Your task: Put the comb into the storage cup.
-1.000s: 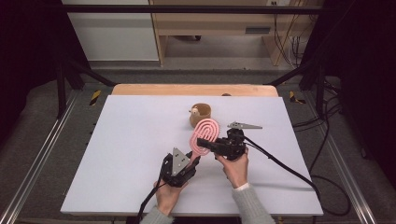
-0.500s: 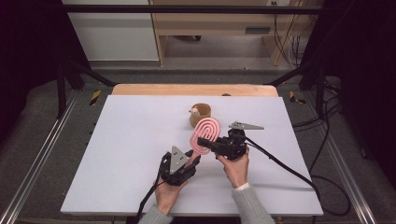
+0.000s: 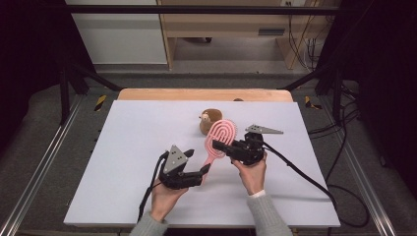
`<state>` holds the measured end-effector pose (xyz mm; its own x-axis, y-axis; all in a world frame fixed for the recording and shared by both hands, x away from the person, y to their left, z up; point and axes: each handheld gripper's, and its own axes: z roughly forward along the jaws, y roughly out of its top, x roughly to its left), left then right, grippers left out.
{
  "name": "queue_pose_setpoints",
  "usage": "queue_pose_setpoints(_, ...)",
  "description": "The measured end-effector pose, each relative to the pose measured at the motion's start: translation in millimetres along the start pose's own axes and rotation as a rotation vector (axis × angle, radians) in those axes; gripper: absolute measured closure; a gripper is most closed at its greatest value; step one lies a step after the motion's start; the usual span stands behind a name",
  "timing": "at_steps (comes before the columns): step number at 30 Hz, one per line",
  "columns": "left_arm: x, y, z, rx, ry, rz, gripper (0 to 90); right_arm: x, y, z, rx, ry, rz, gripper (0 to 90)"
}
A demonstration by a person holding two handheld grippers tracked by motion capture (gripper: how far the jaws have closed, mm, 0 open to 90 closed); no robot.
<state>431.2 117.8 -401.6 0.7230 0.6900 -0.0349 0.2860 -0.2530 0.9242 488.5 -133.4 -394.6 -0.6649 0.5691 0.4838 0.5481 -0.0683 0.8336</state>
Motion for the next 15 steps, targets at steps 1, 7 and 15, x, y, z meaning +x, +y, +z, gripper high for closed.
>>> queue_pose_setpoints(1,2.7,1.9,-1.7,-0.007,-0.016,-0.014,22.2,0.4,0.7,-1.1,0.001,-0.003,0.003,63.1)
queue_pose_setpoints(7,19.9,12.2,-9.7,-0.011,-0.067,-0.066,6.6,0.0,6.5,-7.6,-0.014,-0.021,-0.011,63.0)
queue_pose_setpoints(15,38.2,19.0,-19.2,0.010,-0.035,-0.067,4.3,0.3,14.3,-17.6,-0.036,-0.037,-0.029,63.1)
